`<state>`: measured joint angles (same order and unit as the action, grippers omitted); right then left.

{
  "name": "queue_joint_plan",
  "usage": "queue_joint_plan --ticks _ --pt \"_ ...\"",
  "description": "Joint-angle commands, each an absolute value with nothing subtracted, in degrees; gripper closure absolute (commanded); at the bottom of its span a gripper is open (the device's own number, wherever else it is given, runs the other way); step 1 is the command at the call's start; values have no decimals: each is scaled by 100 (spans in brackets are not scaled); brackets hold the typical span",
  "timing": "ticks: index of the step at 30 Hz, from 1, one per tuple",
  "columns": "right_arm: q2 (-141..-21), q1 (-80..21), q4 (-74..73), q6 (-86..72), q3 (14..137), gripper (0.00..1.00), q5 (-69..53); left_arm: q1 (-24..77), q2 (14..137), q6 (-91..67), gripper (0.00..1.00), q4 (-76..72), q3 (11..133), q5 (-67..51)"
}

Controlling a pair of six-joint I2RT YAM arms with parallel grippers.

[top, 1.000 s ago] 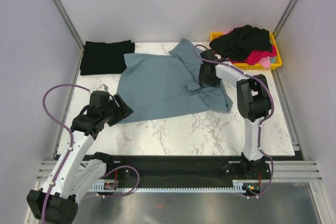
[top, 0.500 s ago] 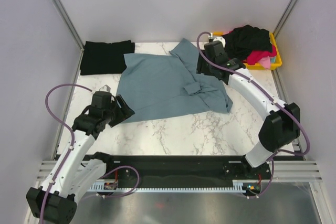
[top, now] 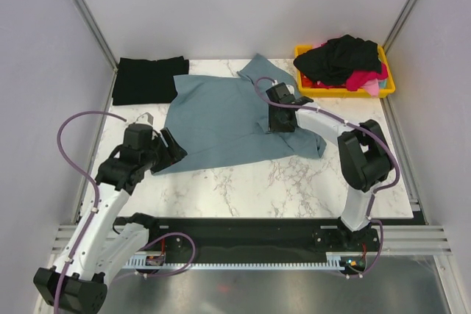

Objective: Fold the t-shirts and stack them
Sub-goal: Flatten the tshirt out

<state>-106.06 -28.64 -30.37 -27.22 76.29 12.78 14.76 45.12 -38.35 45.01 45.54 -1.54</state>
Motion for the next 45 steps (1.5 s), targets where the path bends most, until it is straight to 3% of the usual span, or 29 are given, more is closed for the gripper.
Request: queue_joint_plan --ticks 1,5,6,9,18,21,24,25,31,38,45 --pt "-10827 -2813 -2760 -2742 7989 51 1257 1494 4412 -3314 30 4658 4887 -9" --pt "-11056 -2769 -2734 -2751 8121 60 1230 1494 4333 -3339 29 4667 4834 -9" --pt "-11091 -2769 -2725 -2742 8173 67 1230 1494 4316 -3357 29 4658 4817 -17" --pt "-11162 -2769 -2733 -2716 8375 77 1230 1494 4315 -3366 29 4658 4799 -9" --pt "-12284 -2655 -3216 -2347 10430 80 1152 1494 4236 -3384 29 4606 4781 123" --pt "-13013 -2514 -3532 -2259 11555 77 1072 1494 4254 -3384 29 4597 4773 123" --pt "-13524 -2391 -3998 -2267 12610 56 1378 1494 4280 -3375 29 4579 4781 141" --pt "-13552 -2347 -4112 -2276 12769 55 1449 1494 4289 -3366 29 4588 4781 132" --pt "-12289 -2626 -3596 -2005 11376 46 1581 1494 4298 -3384 29 4553 4772 141" --pt "-11146 -3164 -3384 -1854 9495 48 2206 1494 4386 -3384 29 4544 4781 114" --pt "-11206 -3340 -3164 -2021 8868 53 1995 1494 4263 -3410 29 4544 4755 132"
